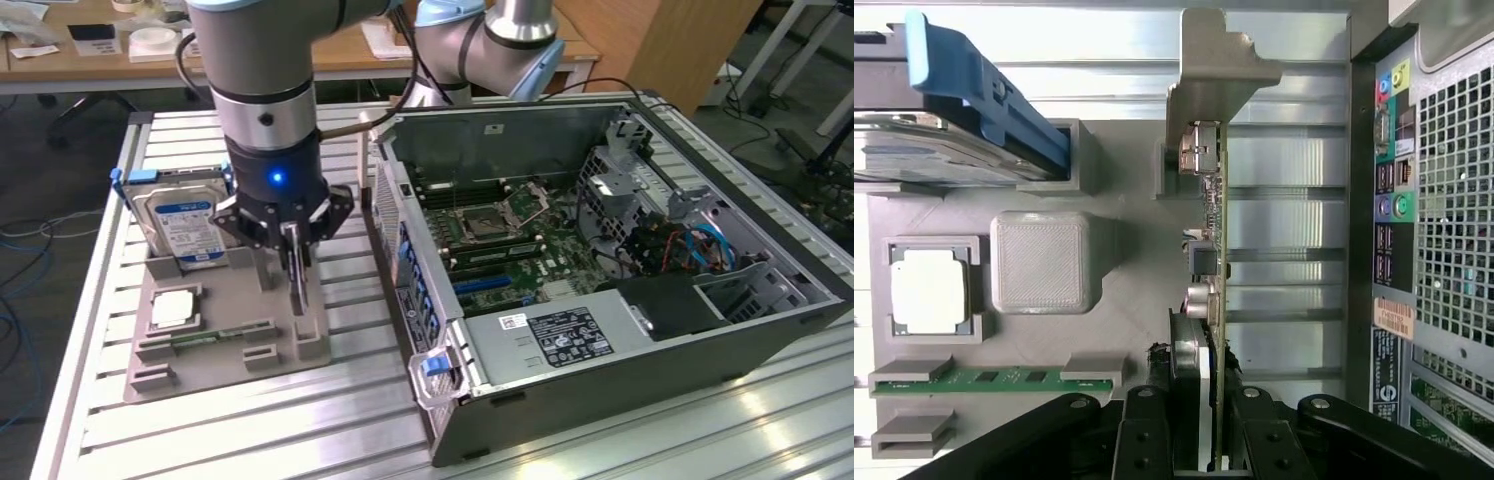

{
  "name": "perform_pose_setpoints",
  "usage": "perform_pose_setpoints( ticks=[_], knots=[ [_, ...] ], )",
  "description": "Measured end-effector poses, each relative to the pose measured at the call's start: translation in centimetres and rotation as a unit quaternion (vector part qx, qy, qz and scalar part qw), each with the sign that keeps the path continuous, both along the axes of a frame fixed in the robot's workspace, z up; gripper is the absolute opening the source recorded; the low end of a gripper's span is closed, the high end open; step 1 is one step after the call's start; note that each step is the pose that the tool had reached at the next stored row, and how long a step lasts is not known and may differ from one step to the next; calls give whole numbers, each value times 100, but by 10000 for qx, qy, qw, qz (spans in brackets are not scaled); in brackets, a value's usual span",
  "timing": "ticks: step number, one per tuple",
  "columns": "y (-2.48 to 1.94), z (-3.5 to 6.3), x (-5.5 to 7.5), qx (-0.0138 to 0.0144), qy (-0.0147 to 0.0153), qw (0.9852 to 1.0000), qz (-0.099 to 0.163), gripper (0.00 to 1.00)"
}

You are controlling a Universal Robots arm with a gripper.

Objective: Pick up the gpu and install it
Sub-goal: 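Pick up the gpu and move the gpu toward the slot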

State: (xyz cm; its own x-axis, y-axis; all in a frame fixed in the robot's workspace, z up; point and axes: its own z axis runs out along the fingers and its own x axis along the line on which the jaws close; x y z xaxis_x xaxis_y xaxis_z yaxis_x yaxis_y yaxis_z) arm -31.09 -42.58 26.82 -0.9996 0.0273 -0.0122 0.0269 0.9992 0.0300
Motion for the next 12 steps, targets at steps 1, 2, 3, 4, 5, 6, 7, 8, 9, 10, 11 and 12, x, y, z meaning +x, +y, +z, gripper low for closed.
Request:
perform_pose_setpoints(
  ticks=[1,2,3,4,5,6,7,8,9,10,11,12],
  knots=[
    [0,9,0,0,0,10000,0,28],
    [0,18,0,0,0,10000,0,28],
    [0,27,0,0,0,10000,0,28],
    [0,36,0,0,0,10000,0,28],
    [0,46,0,0,0,10000,0,28],
    [0,55,0,0,0,10000,0,28],
    [0,64,0,0,0,10000,0,28],
    [0,74,0,0,0,10000,0,28],
    [0,84,0,0,0,10000,0,28],
    [0,94,0,0,0,10000,0,28],
    [0,105,0,0,0,10000,0,28],
    [0,115,0,0,0,10000,0,28]
  ],
)
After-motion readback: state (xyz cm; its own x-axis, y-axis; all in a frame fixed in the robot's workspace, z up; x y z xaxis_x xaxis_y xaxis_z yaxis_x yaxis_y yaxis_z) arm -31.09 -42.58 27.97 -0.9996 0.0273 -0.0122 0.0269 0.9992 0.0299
